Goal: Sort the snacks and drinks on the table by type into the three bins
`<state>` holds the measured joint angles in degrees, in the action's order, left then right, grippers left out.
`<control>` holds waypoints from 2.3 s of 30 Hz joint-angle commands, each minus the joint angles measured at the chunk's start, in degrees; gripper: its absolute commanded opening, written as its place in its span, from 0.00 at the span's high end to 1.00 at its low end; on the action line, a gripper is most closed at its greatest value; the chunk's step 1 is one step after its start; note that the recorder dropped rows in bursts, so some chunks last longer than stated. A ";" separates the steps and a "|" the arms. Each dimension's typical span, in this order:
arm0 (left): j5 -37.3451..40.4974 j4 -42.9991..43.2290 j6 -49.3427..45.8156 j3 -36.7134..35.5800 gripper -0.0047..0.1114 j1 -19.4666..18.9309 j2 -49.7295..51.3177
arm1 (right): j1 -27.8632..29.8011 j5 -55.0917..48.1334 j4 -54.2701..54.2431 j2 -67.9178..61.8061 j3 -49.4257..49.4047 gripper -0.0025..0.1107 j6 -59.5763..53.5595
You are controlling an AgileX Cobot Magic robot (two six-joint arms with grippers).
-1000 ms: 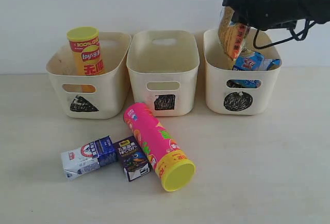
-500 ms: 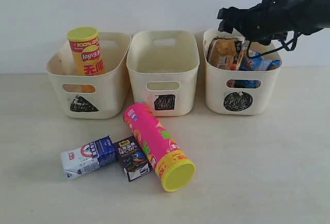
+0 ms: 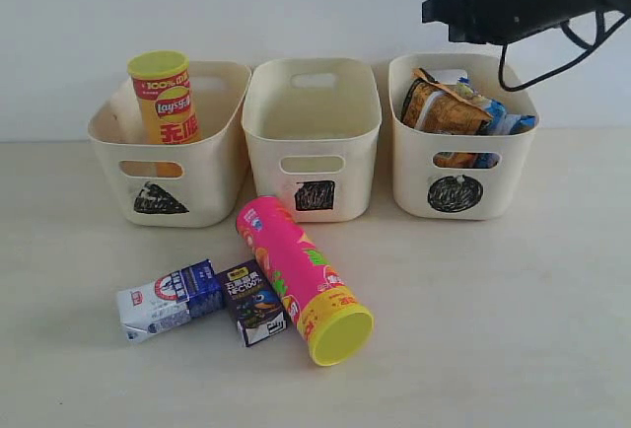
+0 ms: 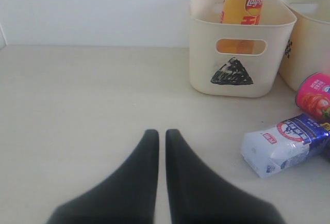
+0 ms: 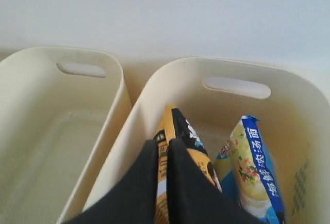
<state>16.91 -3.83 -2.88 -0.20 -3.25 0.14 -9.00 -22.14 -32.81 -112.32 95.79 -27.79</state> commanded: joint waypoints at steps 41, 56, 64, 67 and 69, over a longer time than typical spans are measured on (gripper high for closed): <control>-0.55 -0.15 0.24 0.20 0.93 -0.12 -0.14 | 0.44 2.26 -4.22 49.04 -50.69 0.98 -0.86; -0.55 -0.15 0.24 0.20 0.93 -0.12 -0.14 | 0.44 19.46 -8.61 70.82 -71.63 0.98 -0.86; -0.55 -0.15 0.24 0.20 0.93 -0.12 -0.14 | 0.44 25.86 -8.61 81.18 -78.41 0.98 0.40; -0.55 1.03 -1.06 0.20 0.93 -0.12 -0.14 | 0.44 25.21 -8.36 87.65 -80.03 0.98 0.40; -0.55 2.54 -2.79 0.20 0.93 -0.12 -0.14 | 0.44 24.29 -8.36 91.92 -80.81 0.98 0.40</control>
<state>16.91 -2.84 -3.78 -0.20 -3.25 0.14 -8.65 2.32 -41.21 -25.03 16.03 -27.53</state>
